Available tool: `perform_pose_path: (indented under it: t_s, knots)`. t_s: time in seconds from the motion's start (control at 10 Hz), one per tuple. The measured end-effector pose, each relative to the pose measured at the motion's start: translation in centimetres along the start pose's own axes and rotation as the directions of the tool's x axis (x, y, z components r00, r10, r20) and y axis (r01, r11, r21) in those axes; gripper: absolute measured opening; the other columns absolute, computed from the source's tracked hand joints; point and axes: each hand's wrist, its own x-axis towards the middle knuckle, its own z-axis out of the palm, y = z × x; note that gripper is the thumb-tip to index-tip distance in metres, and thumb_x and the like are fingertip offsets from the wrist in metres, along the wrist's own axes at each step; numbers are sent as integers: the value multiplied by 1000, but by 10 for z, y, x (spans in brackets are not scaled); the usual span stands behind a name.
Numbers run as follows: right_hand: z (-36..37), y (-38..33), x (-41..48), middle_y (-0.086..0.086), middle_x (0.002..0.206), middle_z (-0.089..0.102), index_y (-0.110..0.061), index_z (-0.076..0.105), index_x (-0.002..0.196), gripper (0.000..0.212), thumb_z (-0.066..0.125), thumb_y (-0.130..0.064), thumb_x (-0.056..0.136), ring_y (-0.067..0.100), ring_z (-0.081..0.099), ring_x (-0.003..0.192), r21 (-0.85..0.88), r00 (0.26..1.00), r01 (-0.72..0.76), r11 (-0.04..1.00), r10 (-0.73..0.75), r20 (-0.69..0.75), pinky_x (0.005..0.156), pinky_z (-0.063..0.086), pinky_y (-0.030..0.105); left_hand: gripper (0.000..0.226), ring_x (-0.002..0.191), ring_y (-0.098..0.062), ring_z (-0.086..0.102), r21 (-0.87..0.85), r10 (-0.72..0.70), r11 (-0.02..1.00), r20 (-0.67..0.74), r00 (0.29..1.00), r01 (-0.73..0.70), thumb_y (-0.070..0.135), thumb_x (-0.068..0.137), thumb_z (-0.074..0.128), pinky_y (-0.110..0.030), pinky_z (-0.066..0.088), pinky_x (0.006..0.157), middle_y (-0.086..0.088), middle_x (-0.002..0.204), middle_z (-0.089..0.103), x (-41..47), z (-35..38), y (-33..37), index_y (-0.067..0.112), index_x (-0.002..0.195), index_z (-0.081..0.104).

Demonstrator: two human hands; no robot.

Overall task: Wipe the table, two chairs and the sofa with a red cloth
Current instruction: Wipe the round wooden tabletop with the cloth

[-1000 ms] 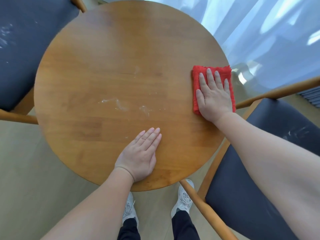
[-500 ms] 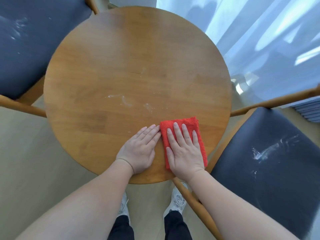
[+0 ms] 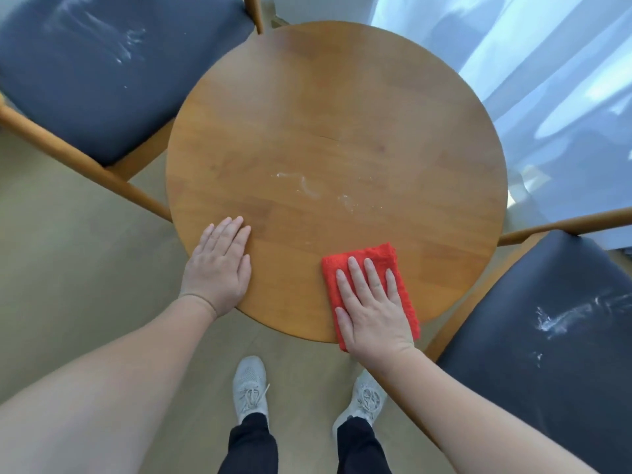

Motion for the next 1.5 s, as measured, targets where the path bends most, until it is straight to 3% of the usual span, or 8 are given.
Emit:
perform_pose_path:
  t_s: [0.2,0.3,0.6,0.7,0.9,1.0,1.1,1.5]
  knots:
    - [-9,27,21,3,157,28,-22,37,148,57,33,-47,97,28,20,146,-57,959,282,958,-283,-11,116,13,53,55,137,-27,34,-101,4,995,-104,995,-14,27,90,32,-35,10,118,-12,146,43,-1,14,-7,4,137,49]
    - [-21,40,44,1,157,26,-25,34,149,57,30,-48,97,27,19,147,-52,964,263,963,-265,-30,117,12,53,54,137,-27,33,-116,29,992,-109,994,-41,26,89,34,-36,12,119,-12,145,44,0,13,-9,4,136,49]
    - [-52,77,115,1,159,22,-26,32,150,63,22,-51,94,26,15,148,-1,995,-24,1000,24,-98,119,5,52,53,136,-27,36,-149,24,988,-126,992,-43,25,87,37,-40,19,117,-11,144,46,1,13,-9,5,135,51]
    - [-62,97,138,-1,162,12,-29,20,153,67,15,-55,92,23,5,149,4,988,-114,993,114,-103,120,1,49,53,135,-26,36,-158,25,986,-142,990,-48,25,87,38,-39,18,117,-11,142,47,2,13,-9,5,134,53]
    - [-85,117,173,-6,162,9,-31,22,153,63,18,-44,91,16,2,149,150,985,-142,978,154,-74,120,-1,40,53,135,-25,36,-157,30,986,-141,990,-52,25,86,39,-40,19,117,-11,142,48,2,11,-9,5,133,53]
    - [-88,116,184,-2,163,7,-31,21,153,63,16,-47,92,20,4,149,29,980,-164,986,166,-110,120,0,42,52,136,-24,35,-158,33,986,-146,989,-56,25,87,40,-40,20,117,-10,142,48,1,12,-10,5,133,53]
    - [-84,105,190,2,163,6,-29,18,154,66,16,-53,93,24,2,149,18,969,-218,976,219,-115,119,-3,47,52,135,-24,36,-160,37,985,-159,987,-63,24,87,40,-41,21,116,-10,142,48,2,12,-11,5,133,53]
    - [-75,26,179,1,162,10,-27,21,153,63,16,-51,95,24,4,149,-34,997,25,999,-28,-73,120,-1,46,52,135,-24,37,-174,35,983,-172,985,-65,24,86,41,-42,23,116,-8,142,48,1,12,-11,6,133,54]
